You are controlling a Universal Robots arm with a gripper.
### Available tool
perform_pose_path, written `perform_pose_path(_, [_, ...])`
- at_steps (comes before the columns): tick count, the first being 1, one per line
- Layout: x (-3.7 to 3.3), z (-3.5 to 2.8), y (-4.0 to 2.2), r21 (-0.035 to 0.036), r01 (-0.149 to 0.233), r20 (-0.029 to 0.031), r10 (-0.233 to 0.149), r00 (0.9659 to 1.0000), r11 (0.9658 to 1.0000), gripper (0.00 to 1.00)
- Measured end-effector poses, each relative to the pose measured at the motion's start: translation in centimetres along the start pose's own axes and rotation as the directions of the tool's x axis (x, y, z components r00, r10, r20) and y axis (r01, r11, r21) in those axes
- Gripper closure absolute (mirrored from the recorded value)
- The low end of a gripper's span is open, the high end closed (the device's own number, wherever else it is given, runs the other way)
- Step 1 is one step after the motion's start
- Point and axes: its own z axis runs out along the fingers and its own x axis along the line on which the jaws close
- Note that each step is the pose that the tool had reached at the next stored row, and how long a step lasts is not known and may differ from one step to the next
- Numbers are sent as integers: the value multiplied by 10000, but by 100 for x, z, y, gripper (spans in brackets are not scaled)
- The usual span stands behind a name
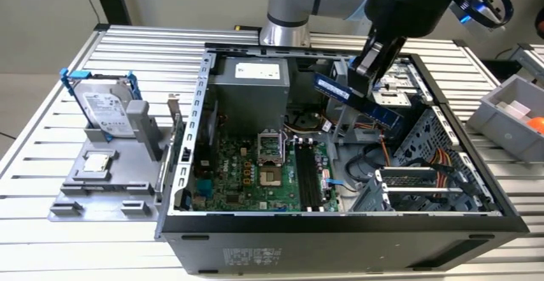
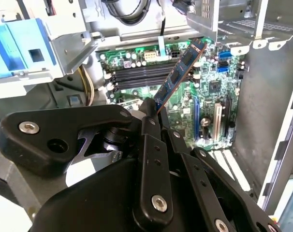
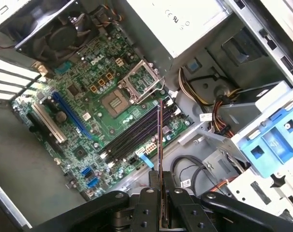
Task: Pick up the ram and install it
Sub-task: 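Insert the ram into the slot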
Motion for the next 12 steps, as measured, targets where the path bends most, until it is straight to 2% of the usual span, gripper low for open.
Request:
perform_pose_path(6, [3,3,-3,-10,-436,20,436,9990,9990,100])
perform_pose_path(12, [7,6,-6,-21,-895,39,895,9960,9960,100])
